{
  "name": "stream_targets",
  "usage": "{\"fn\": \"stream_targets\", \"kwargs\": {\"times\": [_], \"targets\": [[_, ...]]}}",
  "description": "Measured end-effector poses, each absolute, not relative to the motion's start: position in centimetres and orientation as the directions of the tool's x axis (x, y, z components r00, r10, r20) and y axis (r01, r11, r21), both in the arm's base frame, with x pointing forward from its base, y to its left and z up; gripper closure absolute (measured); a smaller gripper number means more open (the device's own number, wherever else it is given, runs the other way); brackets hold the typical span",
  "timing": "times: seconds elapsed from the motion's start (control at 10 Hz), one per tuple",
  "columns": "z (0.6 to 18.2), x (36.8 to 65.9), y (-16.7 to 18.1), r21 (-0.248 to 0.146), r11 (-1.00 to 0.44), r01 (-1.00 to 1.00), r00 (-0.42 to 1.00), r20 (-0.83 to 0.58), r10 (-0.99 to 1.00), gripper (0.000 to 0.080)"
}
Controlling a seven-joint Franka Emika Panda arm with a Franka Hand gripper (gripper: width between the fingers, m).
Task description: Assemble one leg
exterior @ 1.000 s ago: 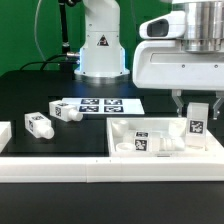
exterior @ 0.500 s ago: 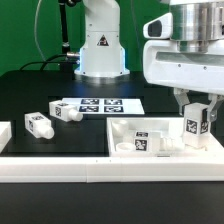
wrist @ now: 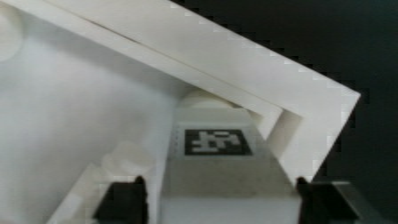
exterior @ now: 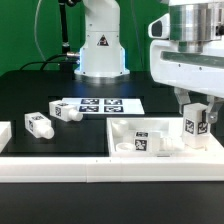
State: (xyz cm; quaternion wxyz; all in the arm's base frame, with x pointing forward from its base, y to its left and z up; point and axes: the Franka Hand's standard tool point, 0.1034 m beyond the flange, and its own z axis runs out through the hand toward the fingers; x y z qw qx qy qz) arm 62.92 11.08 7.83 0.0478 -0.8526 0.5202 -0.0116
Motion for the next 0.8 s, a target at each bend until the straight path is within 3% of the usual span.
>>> {"fn": "stream_targets", "kwargs": {"times": [0.1, 0.2, 0.3, 0.7, 0.8], "targets": [[7.92, 62.89, 11.04, -0.091, -0.546, -0.833, 0.55, -0.019, -0.835, 0.0308], [7.96, 62.9, 11.09, -0.094, -0.636, -0.766, 0.639, -0.009, -0.769, 0.0185], [7.91, 62.9, 11.08, -0.094, -0.676, -0.731, 0.679, -0.004, -0.734, 0.0161], [7.89, 62.9, 11.02, -0.09, -0.854, -0.512, 0.856, 0.024, -0.516, 0.0151], [7.9, 62.9, 10.98, -0.073, -0.933, -0.351, 0.934, 0.044, -0.355, 0.0151]]}}
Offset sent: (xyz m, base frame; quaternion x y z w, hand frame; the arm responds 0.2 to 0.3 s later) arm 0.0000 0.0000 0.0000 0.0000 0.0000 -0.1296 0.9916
